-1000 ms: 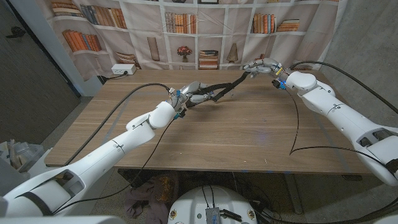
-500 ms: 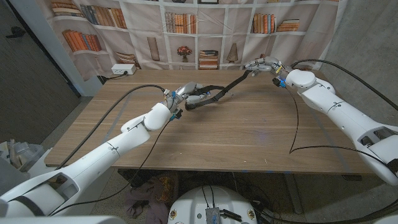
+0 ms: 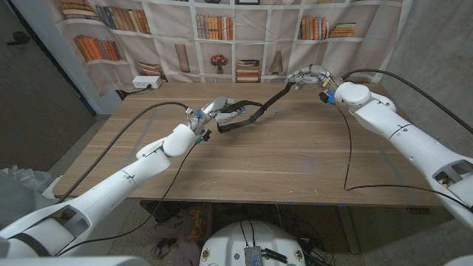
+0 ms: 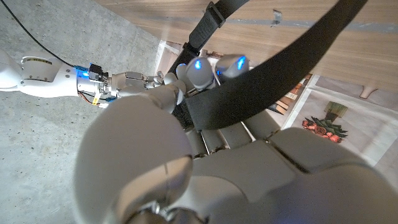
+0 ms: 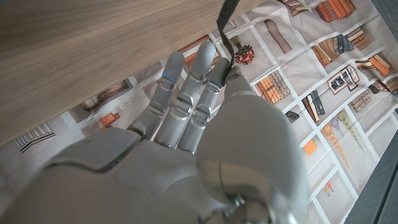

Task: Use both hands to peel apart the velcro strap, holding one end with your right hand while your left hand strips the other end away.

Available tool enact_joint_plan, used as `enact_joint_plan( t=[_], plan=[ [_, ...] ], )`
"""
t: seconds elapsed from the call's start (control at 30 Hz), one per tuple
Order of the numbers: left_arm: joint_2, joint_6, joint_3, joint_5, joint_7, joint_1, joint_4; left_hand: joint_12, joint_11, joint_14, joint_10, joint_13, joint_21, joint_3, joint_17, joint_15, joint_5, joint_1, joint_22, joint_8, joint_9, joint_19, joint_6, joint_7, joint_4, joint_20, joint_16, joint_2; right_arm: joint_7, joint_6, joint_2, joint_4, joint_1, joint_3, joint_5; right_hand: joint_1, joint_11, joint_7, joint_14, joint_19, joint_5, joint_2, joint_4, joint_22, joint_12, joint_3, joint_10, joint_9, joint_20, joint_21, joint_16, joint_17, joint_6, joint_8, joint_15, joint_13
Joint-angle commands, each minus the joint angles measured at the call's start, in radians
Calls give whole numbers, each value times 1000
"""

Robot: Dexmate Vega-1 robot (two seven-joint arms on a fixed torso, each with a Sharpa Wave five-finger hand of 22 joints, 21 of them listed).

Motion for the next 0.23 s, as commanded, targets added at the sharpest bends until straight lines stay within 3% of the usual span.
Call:
enact_joint_plan(
  t=[0.03, 0.23],
  plan=[
    [-17, -51, -7, 19, 15, -3, 39, 0, -28, 8, 39, -3, 2, 5, 6, 0, -4, -2, -1, -7, 0, -2, 9, -1, -6, -11, 4, 6, -12, -11, 0, -27, -18, 1, 0, 7, -4, 8, 8, -5, 6, -5, -1, -2, 1, 7, 2, 3, -152, 6, -2, 5, 5, -6, -58, 3],
    [-35, -45, -8, 32, 46, 10, 31, -4, -28, 6, 40, -13, 0, 1, 1, 0, -6, -7, -10, -15, -4, -4, 9, 2, -13, -11, 0, 7, 1, -3, 7, -4, -13, -4, 3, 7, -4, 7, 8, -5, 6, -4, -1, -3, 0, 8, 3, 4, -153, 8, -5, 4, 5, -7, -58, 2]
  ],
)
